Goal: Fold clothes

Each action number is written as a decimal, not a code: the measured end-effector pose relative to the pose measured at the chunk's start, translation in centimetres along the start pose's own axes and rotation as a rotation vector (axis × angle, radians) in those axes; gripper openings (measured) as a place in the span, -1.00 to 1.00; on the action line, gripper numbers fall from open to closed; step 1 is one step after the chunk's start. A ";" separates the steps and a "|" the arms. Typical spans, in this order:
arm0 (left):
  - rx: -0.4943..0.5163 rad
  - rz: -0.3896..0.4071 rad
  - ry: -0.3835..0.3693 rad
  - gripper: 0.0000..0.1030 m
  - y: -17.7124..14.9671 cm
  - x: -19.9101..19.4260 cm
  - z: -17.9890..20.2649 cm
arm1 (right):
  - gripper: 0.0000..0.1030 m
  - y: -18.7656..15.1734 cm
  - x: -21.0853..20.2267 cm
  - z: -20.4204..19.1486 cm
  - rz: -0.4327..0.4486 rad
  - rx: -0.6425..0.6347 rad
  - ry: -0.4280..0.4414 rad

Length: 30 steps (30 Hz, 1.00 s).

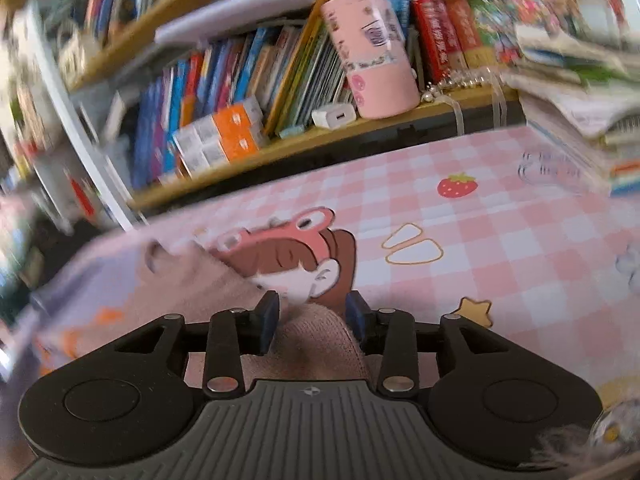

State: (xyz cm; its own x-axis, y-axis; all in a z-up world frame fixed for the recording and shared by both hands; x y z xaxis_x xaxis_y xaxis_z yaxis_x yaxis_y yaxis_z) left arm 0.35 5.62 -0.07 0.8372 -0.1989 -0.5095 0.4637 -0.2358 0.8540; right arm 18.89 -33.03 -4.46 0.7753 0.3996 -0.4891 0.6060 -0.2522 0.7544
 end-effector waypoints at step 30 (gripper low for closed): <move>0.100 -0.033 -0.179 0.78 -2.9 1.3 2.4 | -0.13 -11.5 -13.6 -5.5 -0.190 -0.306 -0.298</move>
State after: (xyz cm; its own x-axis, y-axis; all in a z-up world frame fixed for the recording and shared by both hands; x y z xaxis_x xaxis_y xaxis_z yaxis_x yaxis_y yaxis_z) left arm -0.57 3.76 -3.42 0.7531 -0.3533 -0.5550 0.4513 -0.3364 0.8266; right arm 0.40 -30.73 -4.08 0.7004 0.1317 -0.7015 0.6962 0.0904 0.7121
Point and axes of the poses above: each gripper's, at about its wrist camera, not at the fingertips, and x roughly the way its jaws point, z to its right, y to its top, the point moved 5 cm from there along x, roughly the way its jaws point, and after that the axes turned 3 degrees about -y, right-handed, at the moved point
